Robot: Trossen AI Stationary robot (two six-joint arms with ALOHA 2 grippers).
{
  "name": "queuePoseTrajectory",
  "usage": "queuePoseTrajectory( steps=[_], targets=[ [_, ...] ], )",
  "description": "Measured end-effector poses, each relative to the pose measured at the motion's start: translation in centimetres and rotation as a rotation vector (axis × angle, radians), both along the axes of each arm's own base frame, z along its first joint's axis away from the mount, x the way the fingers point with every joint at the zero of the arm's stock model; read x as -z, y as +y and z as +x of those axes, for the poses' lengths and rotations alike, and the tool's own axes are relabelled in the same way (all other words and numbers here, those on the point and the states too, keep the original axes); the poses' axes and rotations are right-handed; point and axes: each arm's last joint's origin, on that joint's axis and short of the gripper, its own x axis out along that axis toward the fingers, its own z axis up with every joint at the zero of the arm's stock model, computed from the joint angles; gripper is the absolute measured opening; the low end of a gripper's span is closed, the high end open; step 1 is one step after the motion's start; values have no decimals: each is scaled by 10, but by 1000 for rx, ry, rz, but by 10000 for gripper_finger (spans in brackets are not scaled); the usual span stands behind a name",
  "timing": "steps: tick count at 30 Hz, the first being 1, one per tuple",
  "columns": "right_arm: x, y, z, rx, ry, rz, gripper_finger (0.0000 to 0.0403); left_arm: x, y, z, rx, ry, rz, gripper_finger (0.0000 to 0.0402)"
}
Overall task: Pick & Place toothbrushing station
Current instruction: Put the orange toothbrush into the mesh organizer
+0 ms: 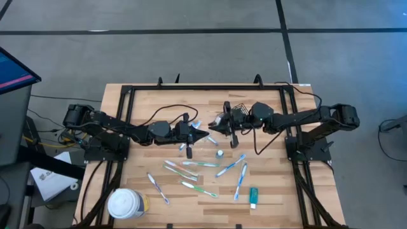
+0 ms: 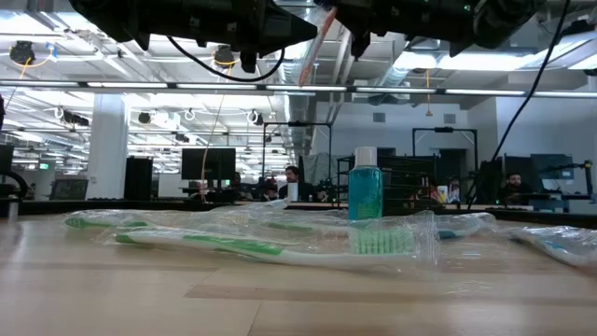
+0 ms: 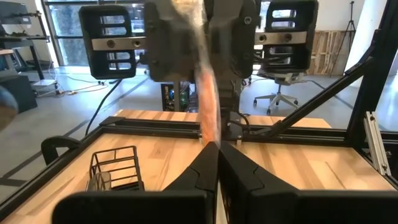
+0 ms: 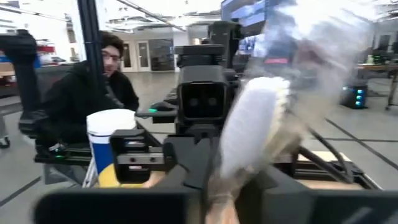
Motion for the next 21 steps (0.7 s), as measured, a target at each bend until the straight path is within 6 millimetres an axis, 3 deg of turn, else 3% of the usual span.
queuePoseTrajectory(
  steps=[13, 21],
  targets=[
    [2, 1, 0, -33, 21, -25, 3, 1, 0, 0, 0, -2, -27, 3],
    [-10, -6, -20, 5, 92, -62, 2, 0, 0, 0, 0, -9, -22, 61]
  ],
)
